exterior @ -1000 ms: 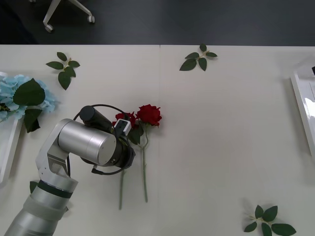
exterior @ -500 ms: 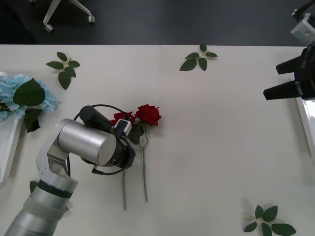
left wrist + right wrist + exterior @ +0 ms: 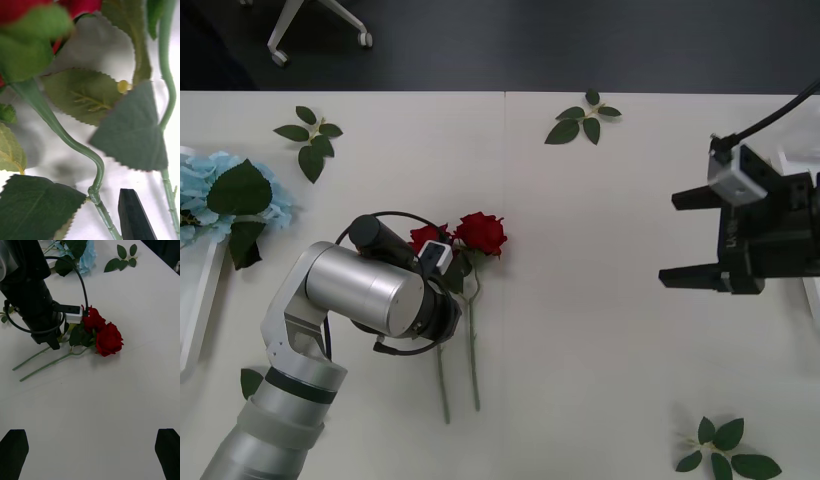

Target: Put the red flowers into the right box and the blue flowers into the left box

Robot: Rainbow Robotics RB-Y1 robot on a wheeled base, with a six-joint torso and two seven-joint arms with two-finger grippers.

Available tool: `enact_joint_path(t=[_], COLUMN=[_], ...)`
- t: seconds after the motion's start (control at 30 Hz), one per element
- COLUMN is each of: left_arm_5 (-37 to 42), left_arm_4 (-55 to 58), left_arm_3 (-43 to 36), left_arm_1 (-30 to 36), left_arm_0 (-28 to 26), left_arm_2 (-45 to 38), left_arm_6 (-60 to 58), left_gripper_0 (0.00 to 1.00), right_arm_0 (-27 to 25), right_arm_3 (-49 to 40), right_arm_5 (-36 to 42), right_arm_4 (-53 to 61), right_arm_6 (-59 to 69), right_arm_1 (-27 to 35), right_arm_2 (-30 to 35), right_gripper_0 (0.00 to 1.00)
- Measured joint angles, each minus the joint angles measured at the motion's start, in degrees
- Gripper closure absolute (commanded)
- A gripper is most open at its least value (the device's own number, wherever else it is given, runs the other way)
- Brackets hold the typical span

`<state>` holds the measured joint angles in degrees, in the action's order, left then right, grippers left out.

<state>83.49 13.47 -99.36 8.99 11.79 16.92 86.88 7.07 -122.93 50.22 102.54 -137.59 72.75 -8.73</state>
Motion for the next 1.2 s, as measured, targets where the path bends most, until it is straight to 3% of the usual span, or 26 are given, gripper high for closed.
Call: enact_joint_path(t=[0.17, 0.2, 0.33, 0.37, 0.53, 0.93, 1.2], left_arm_5=[-0.90, -1.41, -1.63, -1.63, -1.63, -1.63, -1.63], left_arm_4=[-0.28, -0.34, -1.20, -1.19, -1.19, 0.93, 12.34], left_arm_3=[0.89, 1.27, 1.35, 1.36, 1.38, -2.79, -10.81], left_arm_1=[0.00, 0.00, 0.00, 0.00, 0.00, 0.26, 5.81], left_arm_0=[0.00, 0.00, 0.00, 0.00, 0.00, 0.00, 0.01], left_arm_2=[0.02, 0.05, 0.13, 0.13, 0.13, -0.27, -5.12], left_arm_6=[-0.01, -0.01, -0.01, -0.02, -0.03, -0.03, -0.03], left_gripper_0=[0.55, 0.60, 0.97, 1.00, 1.00, 1.00, 1.00], right_arm_0=[2.94, 4.00, 8.90, 10.18, 15.11, 20.13, 20.38], right_arm_3=[-0.13, -0.13, -0.03, 0.11, 2.21, 3.67, 4.01], right_arm_5=[-7.17, -7.53, -10.28, -10.55, -13.82, -25.00, -26.19], right_arm_4=[0.00, 0.00, -0.32, -0.65, -2.84, -3.64, -3.64], right_arm_6=[-4.60, -4.86, -4.86, -4.86, -4.86, -4.86, -4.86], right_arm_1=[1.47, 1.54, 1.52, 1.49, -1.01, -3.70, -6.46], right_arm_2=[-11.86, -13.83, -20.72, -22.25, -28.86, -41.92, -43.64], right_gripper_0=[0.00, 0.00, 0.00, 0.00, 0.00, 0.00, 0.00])
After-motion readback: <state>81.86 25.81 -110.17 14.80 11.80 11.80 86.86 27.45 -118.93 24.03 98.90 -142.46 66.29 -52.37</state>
